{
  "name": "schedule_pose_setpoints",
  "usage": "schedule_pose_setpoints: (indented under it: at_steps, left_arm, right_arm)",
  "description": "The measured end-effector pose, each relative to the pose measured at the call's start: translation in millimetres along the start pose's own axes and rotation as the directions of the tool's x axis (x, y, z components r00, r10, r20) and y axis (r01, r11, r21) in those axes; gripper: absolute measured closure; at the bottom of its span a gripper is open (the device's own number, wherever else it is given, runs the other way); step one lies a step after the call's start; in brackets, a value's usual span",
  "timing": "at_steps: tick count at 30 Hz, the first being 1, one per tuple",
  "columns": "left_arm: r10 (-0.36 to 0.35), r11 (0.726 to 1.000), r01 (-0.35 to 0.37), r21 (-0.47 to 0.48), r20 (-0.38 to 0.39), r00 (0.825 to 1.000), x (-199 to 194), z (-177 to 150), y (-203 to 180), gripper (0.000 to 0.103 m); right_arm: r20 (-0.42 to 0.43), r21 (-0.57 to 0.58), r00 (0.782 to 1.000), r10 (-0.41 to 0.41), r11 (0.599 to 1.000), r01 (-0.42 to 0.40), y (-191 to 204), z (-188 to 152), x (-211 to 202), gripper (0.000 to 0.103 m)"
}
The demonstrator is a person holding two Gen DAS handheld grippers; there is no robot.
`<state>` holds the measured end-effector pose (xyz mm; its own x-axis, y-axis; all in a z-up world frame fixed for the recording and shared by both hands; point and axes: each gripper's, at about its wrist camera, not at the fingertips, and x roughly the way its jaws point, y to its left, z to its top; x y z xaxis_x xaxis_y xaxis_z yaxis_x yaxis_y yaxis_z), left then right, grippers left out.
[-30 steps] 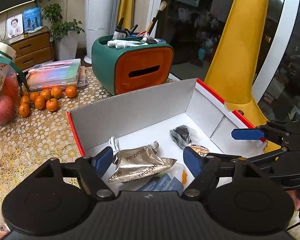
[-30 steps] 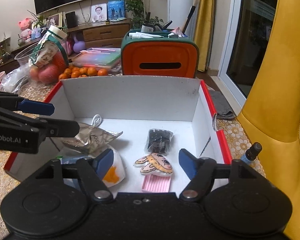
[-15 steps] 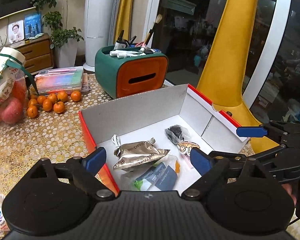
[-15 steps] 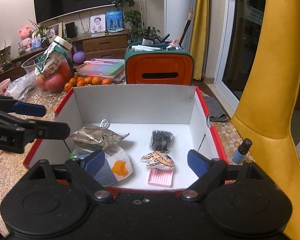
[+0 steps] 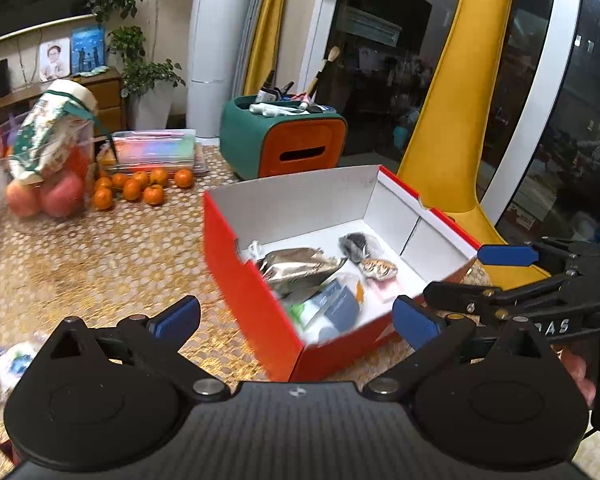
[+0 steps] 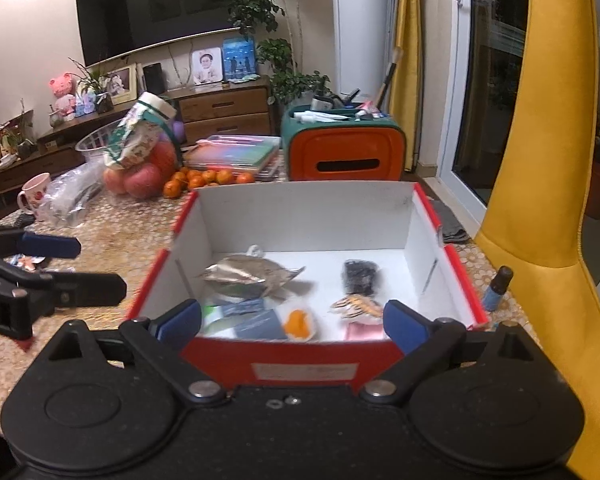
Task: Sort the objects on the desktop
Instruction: 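Withdraw both grippers from the shoebox back toward the table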
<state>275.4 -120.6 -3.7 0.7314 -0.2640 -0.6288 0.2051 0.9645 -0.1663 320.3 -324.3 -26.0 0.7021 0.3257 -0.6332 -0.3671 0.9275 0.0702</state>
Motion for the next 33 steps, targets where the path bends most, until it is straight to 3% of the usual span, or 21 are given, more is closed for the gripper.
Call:
schedule_pose_setpoints:
  at_steps: [14, 24, 33]
  left_arm:
    - [0.079, 0.996, -0.078, -0.037, 0.028, 0.997, -71.5, -63.4, 48.8, 0.0]
    - [0.137, 0.988, -0.133, -0.083, 0.054, 0.989, -106.8, -101.8, 92.1, 0.0]
    - [0.149, 0.979, -0.142, -0.145, 0.036, 0.988, -117.1, -127.5, 130.8, 0.0]
  right_arm:
    - [0.012, 0.024, 0.998, 0.054, 0.998, -0.054, 60.0, -13.1, -19.7, 0.005]
    - [-0.009, -0.029, 0.994, 0.107, 0.994, -0.107, 131.9, -16.6, -6.7, 0.005]
    - [-0.038, -0.047, 0.989, 0.142, 0.989, -0.144, 185.9, -15.1, 19.9, 0.004]
